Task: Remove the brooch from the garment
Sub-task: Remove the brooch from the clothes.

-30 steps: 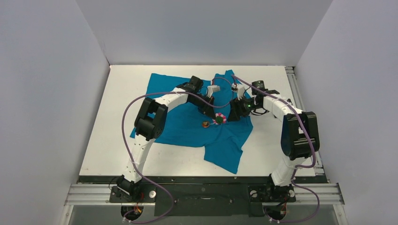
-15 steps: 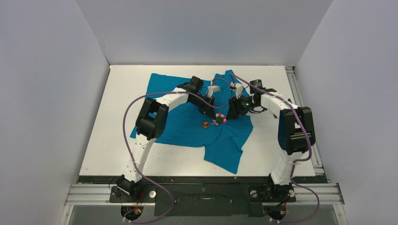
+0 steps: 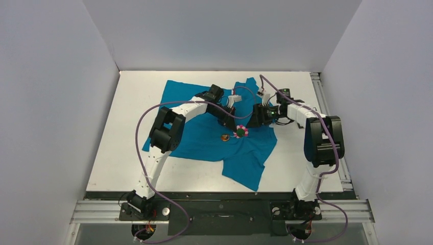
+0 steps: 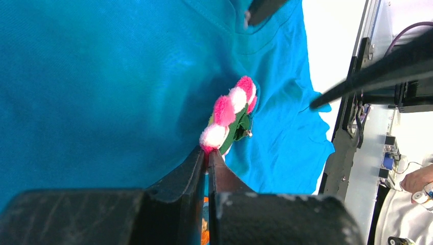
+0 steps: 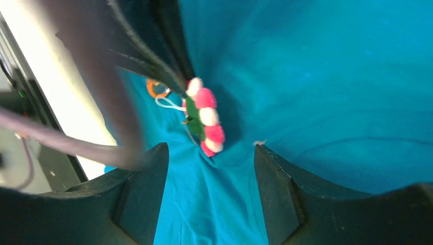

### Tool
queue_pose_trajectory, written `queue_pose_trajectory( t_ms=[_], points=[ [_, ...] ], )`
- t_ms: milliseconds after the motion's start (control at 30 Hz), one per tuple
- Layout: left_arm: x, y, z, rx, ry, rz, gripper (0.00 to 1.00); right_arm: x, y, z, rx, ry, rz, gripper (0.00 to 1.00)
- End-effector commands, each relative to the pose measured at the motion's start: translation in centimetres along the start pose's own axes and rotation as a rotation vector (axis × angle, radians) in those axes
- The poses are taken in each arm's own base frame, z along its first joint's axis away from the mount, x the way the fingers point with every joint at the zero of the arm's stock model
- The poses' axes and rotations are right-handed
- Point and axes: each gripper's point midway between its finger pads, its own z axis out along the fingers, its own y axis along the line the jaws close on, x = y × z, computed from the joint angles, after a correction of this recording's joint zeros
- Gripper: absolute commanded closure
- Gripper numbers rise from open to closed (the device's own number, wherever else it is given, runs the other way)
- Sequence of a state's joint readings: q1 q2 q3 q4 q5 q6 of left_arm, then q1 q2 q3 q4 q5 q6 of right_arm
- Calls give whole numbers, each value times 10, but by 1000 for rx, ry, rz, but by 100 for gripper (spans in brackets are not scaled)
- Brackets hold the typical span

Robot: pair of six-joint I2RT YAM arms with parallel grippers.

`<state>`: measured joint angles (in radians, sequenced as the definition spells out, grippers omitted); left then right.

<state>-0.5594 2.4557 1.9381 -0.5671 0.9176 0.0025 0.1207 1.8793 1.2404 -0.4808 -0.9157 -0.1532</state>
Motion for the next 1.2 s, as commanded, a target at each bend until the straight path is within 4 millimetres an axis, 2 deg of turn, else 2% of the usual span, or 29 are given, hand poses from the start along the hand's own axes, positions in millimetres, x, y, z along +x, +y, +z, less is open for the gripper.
queue_pose_trajectory(
  t_ms=[0, 200, 433, 733, 900, 1033, 1167],
  points=[
    [-5, -8, 9, 34, -1, 45, 100, -23, -19, -27, -3, -169, 144, 41],
    [-8, -14, 10, 70, -12, 56, 100, -16, -19, -27, 1, -140, 156, 41],
    [-13, -20, 10, 98, -31, 85, 100, -18, -7, -2, -40, -128, 172, 48],
    [-17, -19, 11, 105, -45, 98, 100, -6, -16, 21, -57, -95, 238, 47],
    [-19, -18, 12, 109, -49, 68, 100, 2, -7, 26, -92, -71, 244, 48],
    [-19, -17, 14, 115, -52, 47, 100, 10, -1, 27, -115, -52, 244, 56],
    [-20, -16, 15, 116, -59, 37, 100, 16, 4, 24, -130, -29, 244, 57]
  ],
)
